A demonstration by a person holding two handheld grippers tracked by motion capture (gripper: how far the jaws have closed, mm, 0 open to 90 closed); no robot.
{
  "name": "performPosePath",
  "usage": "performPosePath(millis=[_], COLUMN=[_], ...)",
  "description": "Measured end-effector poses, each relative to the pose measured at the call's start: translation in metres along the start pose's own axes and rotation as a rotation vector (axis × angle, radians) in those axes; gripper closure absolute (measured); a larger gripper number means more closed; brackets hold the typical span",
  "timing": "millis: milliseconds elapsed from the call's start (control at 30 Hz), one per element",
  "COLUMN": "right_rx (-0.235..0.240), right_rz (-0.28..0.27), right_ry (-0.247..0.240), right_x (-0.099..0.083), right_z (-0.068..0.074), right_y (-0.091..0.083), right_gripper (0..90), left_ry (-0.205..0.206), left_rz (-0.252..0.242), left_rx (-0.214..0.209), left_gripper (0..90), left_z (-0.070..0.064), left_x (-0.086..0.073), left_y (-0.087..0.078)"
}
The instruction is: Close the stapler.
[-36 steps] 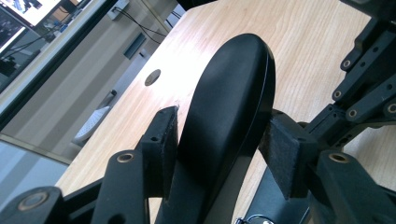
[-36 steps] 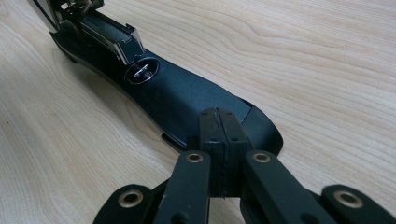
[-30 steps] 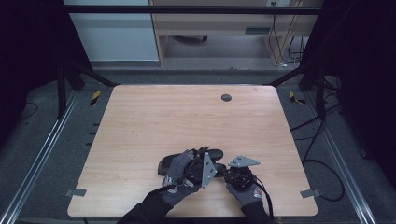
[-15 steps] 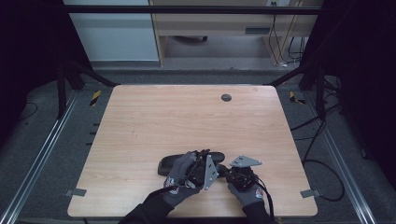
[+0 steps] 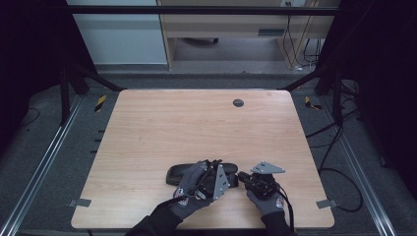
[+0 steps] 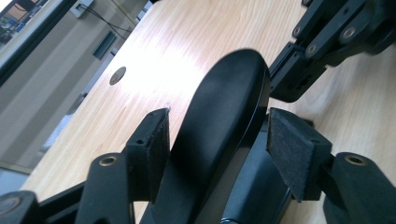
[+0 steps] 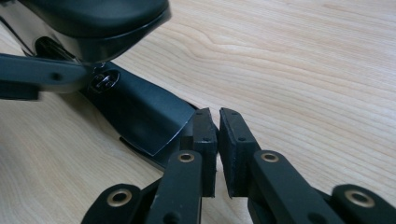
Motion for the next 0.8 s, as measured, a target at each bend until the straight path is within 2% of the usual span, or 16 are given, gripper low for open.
performPosePath(millis=[100,133,267,433,533,667,800], right_rx=[-0.006,-0.006,-0.007,-0.018,-0.026,-0.024,-0.021], right_rz=[-0.001,0.004,0.004,-0.006,-0.022,-0.041,-0.066], right_ry=[0.003,0.011,0.006,0.019,0.030,0.039,0.035], right_x=[0.000,0.000,0.000,0.002,0.004,0.009,0.016], right_z=[-0.002,-0.002,-0.004,-0.007,-0.012,-0.016,-0.019], right_y=[0.000,-0.001,-0.002,-0.004,-0.008,-0.013,-0.020], right_gripper=[85.7,87.0,90.0,90.0,90.0,90.0,90.0], left_ry=[-0.038,-0.066,-0.095,-0.162,-0.209,-0.239,-0.301], left_rz=[-0.032,-0.054,-0.073,-0.109,-0.124,-0.126,-0.129], left_rx=[-0.019,-0.028,-0.027,-0.023,-0.011,-0.002,0.034], left_gripper=[37.2,36.6,35.9,36.0,36.3,36.4,36.5], left_z=[0.002,0.004,0.009,0.021,0.032,0.041,0.058], left_x=[0.002,0.004,0.005,0.002,-0.008,-0.018,-0.037], left_y=[-0.007,-0.013,-0.023,-0.040,-0.053,-0.062,-0.077])
Point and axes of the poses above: each handheld gripper's, and its own axes: y roughly forward along the jaws, x roughly out of its top, z roughly to its left, the point moved 10 cm from there along y, roughly forward along the jaws, and after that the axes turned 3 degrees about -x, right-handed, at the moved point
